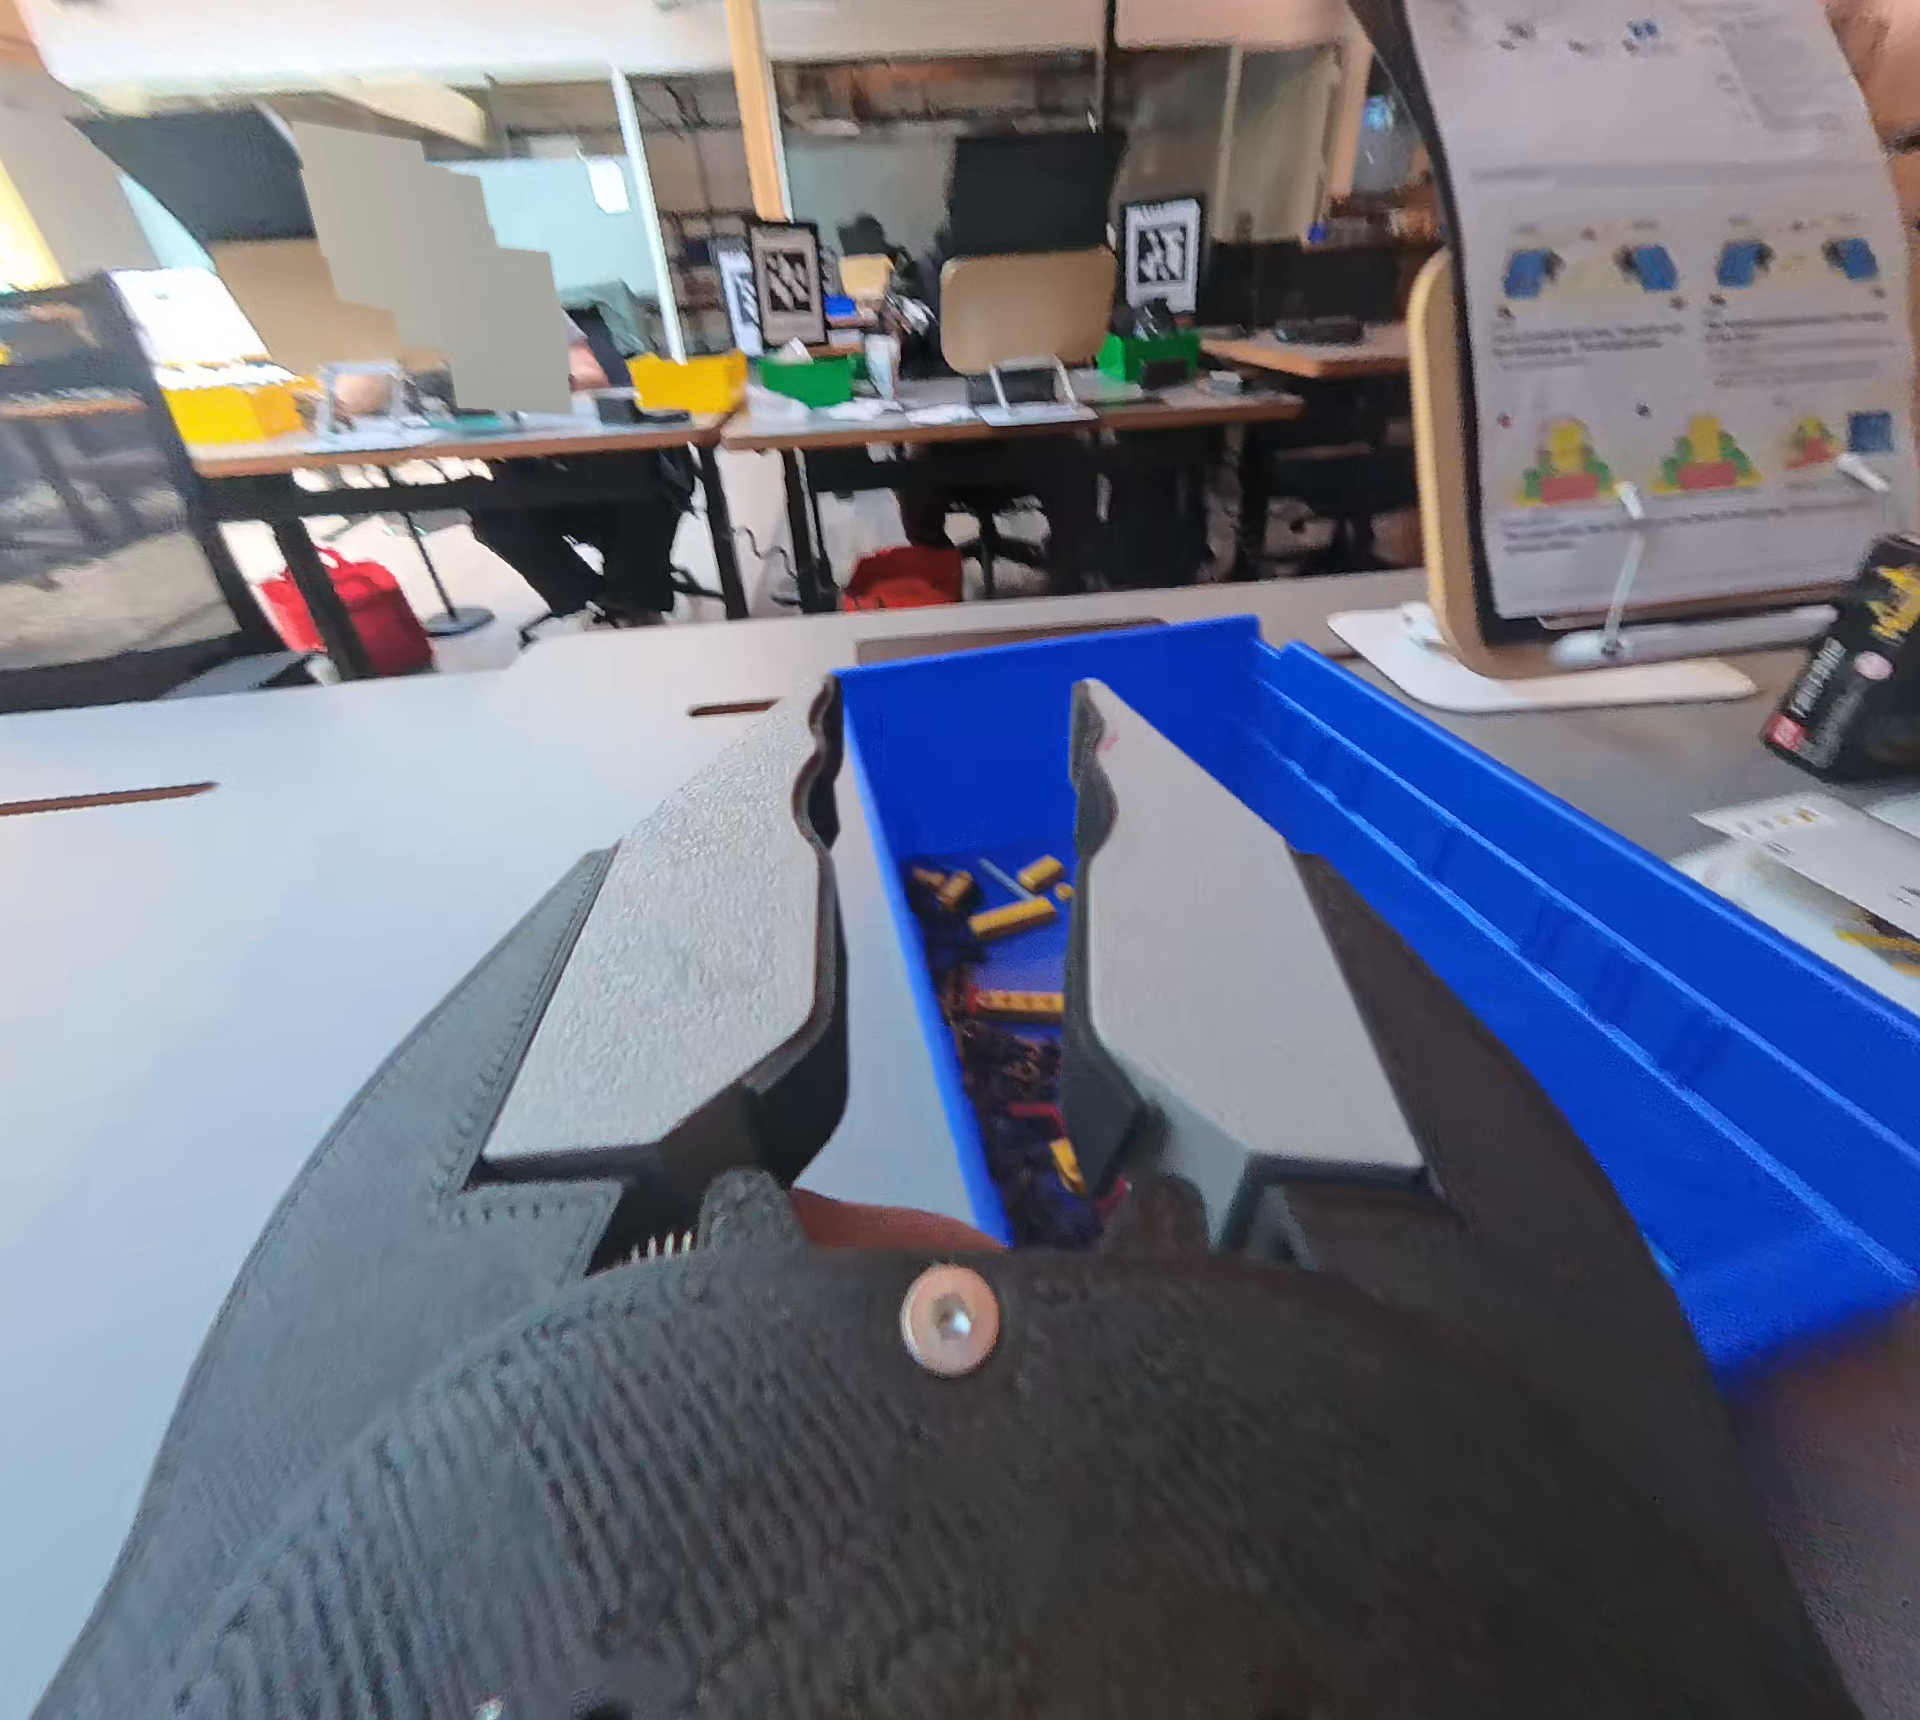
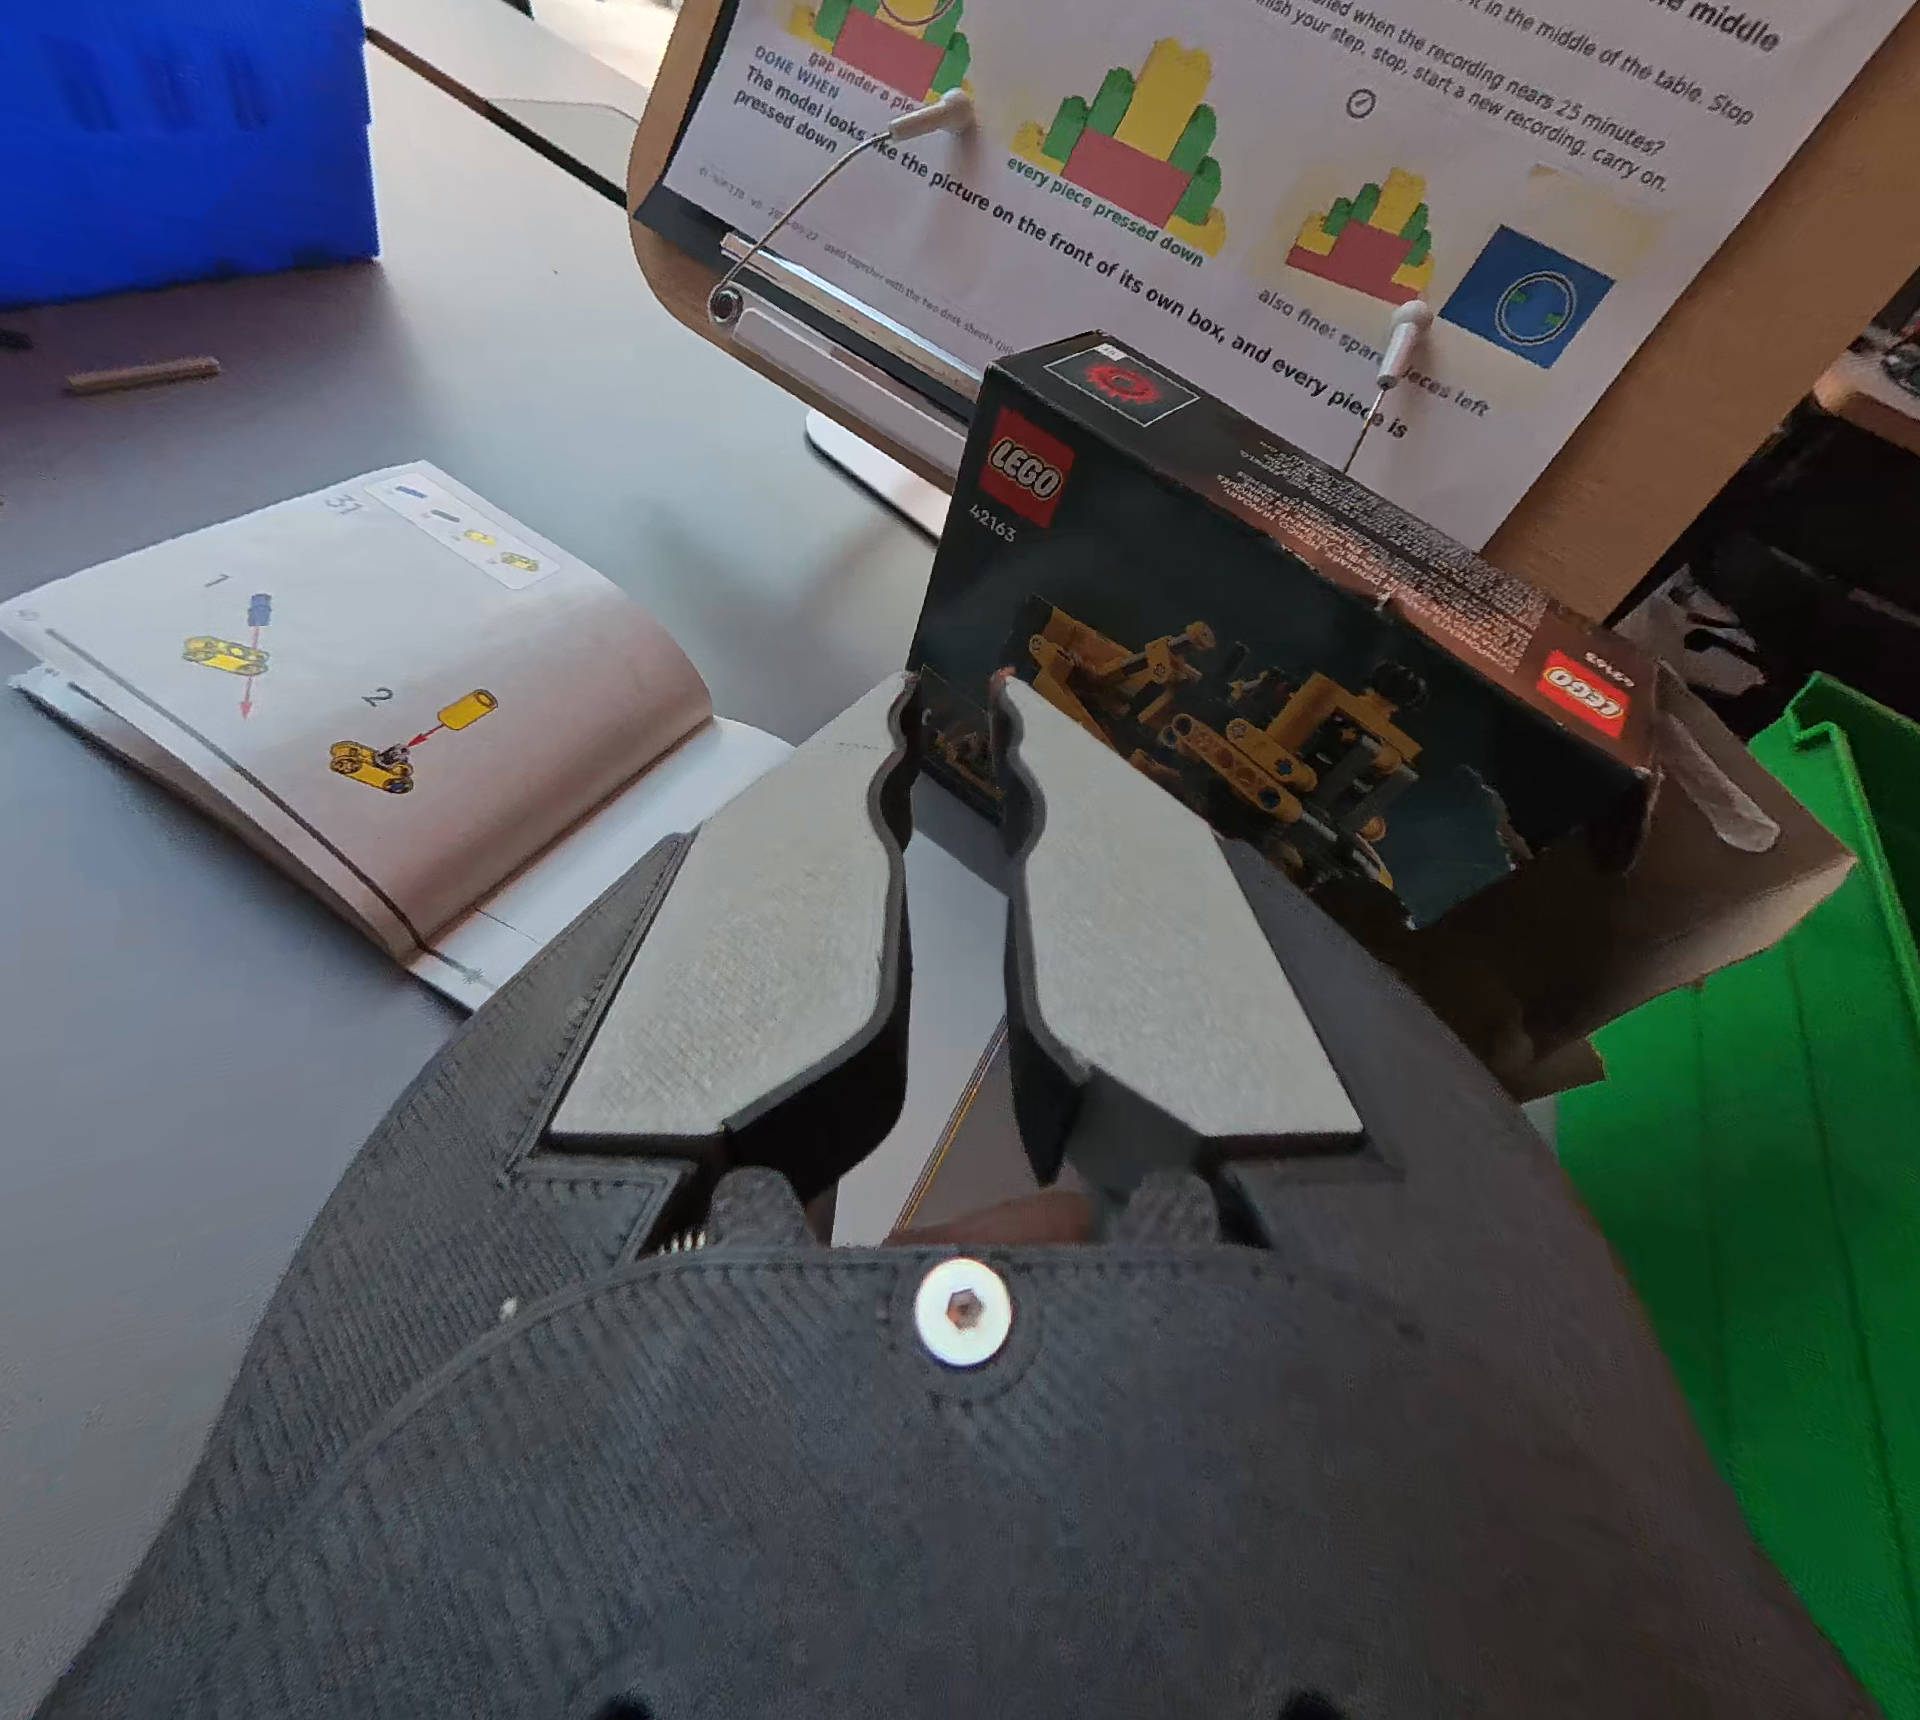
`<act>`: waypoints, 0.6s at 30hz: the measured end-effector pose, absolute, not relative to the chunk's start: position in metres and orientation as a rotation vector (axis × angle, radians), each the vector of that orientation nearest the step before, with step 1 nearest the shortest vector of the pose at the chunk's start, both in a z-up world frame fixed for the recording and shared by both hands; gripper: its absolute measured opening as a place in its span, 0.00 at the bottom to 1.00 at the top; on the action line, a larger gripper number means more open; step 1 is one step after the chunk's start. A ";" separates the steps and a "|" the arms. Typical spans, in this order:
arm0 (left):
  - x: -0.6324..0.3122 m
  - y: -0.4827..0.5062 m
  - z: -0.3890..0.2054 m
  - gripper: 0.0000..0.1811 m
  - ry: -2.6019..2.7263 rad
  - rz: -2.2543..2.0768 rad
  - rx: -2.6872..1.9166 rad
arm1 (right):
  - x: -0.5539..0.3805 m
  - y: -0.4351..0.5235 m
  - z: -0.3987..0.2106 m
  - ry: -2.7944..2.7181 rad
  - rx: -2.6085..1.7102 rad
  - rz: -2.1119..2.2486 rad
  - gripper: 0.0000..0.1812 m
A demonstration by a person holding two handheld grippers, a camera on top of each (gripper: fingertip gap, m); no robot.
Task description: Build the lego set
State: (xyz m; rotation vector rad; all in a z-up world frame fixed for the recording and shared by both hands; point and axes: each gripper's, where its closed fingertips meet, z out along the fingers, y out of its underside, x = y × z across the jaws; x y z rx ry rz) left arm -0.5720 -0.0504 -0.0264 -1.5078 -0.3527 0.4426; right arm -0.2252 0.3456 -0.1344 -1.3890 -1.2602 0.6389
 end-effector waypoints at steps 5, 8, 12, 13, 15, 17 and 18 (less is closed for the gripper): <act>-0.596 -0.063 -0.038 0.21 -0.366 0.471 -1.388 | -0.231 0.349 -0.135 -1.219 -1.354 0.632 0.06; -0.594 -0.062 -0.041 0.21 -0.376 0.472 -1.433 | -0.234 0.348 -0.135 -1.209 -1.346 0.625 0.05; -0.577 -0.049 -0.043 0.16 -0.293 0.462 -1.635 | -0.239 0.341 -0.134 -1.210 -1.359 0.698 0.05; -0.570 -0.043 -0.044 0.14 -0.262 0.440 -1.715 | -0.240 0.338 -0.133 -1.213 -1.356 0.724 0.05; -0.562 -0.024 -0.043 0.14 -0.188 0.435 -1.863 | -0.242 0.330 -0.134 -1.231 -1.357 0.765 0.06; -0.562 0.003 -0.048 0.14 -0.105 0.409 -2.028 | -0.243 0.324 -0.139 -1.262 -1.368 0.788 0.06; -0.564 0.019 -0.053 0.13 -0.071 0.394 -2.104 | -0.244 0.321 -0.140 -1.276 -1.370 0.797 0.06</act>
